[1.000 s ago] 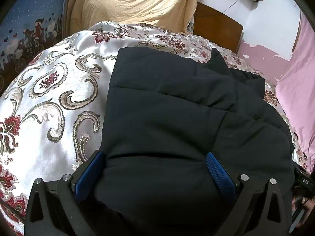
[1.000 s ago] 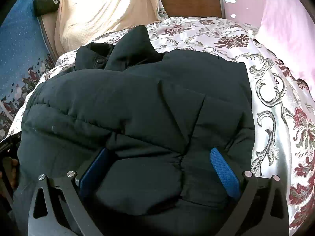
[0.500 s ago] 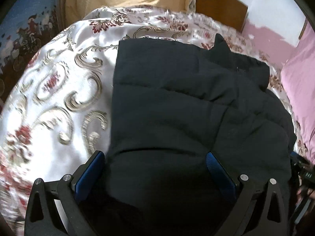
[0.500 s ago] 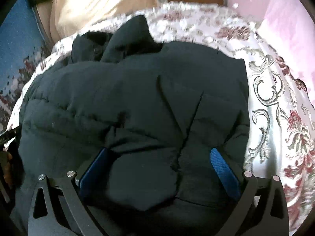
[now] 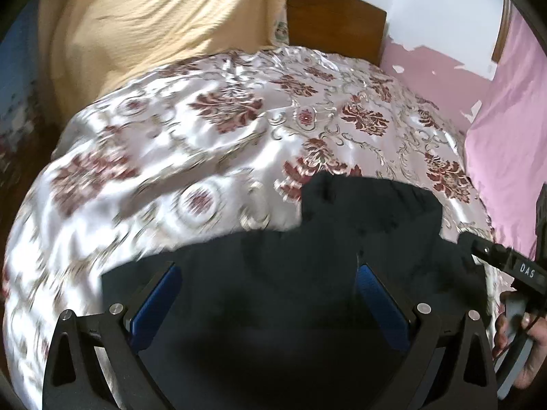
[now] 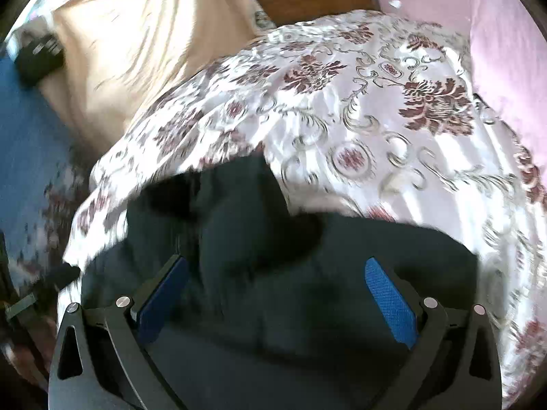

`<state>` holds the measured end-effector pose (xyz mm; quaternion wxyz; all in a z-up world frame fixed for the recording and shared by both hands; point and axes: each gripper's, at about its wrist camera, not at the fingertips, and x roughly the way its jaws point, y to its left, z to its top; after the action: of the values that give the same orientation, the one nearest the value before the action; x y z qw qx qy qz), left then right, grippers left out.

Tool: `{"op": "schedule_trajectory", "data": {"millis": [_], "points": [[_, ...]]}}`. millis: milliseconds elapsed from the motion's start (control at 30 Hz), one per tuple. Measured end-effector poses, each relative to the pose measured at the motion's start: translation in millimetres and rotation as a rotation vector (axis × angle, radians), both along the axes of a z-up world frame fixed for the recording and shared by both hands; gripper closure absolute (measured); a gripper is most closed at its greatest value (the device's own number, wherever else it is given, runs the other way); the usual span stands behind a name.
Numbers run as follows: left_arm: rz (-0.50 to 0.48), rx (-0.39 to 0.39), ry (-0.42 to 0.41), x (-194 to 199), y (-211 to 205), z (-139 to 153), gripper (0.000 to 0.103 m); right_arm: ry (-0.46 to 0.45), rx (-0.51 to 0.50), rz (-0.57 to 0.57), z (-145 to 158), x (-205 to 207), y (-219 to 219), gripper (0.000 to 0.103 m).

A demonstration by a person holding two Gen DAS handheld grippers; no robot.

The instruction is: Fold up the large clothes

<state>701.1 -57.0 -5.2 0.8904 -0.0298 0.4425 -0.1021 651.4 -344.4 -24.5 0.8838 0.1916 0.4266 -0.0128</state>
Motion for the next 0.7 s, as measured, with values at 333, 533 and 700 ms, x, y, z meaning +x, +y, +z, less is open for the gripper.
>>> {"op": "schedule_trajectory", "data": {"millis": [333, 533, 700], "points": [[-0.012, -0.054, 0.029, 60.6, -24.8, -11.8, 0.061, 0.038, 0.049, -0.002, -19.5, 70.0, 15.8, 0.070], [-0.037, -0.104, -0.049, 26.2, -17.1, 10.5, 0.098, -0.038, 0.008, 0.058, -3.0, 41.0, 13.8, 0.087], [-0.082, -0.076, -0.132, -29.4, -0.8, 43.2, 0.099, -0.132, -0.080, 0.135, 32.3, -8.5, 11.0, 0.089]]}}
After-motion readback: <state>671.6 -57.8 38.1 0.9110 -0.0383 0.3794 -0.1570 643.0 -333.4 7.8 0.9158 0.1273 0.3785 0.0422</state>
